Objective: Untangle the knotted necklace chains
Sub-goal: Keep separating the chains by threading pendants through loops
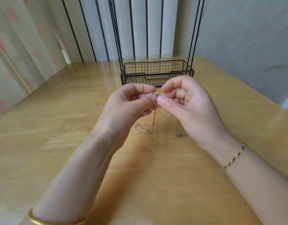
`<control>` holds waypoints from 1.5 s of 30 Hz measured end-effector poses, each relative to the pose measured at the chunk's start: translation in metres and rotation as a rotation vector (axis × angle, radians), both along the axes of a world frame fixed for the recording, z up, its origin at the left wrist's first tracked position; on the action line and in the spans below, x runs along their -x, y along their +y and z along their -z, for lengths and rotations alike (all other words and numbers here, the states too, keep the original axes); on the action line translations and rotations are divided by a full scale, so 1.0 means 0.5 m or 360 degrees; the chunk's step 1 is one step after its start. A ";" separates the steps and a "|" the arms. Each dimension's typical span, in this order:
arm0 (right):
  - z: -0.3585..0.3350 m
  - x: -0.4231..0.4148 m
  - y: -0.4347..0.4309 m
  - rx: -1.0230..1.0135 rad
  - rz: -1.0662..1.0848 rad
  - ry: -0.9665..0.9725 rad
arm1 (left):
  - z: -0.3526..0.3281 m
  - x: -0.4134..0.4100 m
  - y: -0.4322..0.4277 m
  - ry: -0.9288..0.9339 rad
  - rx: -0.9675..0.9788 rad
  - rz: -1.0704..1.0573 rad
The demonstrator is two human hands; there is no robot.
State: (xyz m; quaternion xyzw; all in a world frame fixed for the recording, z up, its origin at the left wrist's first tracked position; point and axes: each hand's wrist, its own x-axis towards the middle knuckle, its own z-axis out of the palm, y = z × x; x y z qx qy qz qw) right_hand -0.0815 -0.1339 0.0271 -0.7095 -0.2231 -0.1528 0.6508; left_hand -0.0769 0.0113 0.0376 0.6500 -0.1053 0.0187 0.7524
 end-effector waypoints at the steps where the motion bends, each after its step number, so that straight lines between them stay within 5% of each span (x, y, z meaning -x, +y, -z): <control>1: 0.001 -0.002 -0.001 0.0009 0.0024 0.0000 | 0.000 0.000 0.000 -0.0021 -0.0039 -0.0016; 18: 0.000 -0.002 -0.001 0.0339 0.0270 -0.0149 | 0.010 -0.002 -0.003 -0.0339 -0.0489 -0.0156; 32: -0.011 0.008 -0.003 0.0424 0.0120 0.0150 | 0.017 -0.005 -0.006 -0.0616 -0.0892 -0.0357; 37: -0.005 -0.001 -0.004 0.0617 0.0146 0.0090 | 0.013 -0.006 -0.004 -0.0586 -0.0867 -0.0388; 45: -0.004 -0.011 -0.009 0.0404 0.0368 -0.0063 | 0.011 -0.003 -0.002 -0.0446 -0.0735 -0.0291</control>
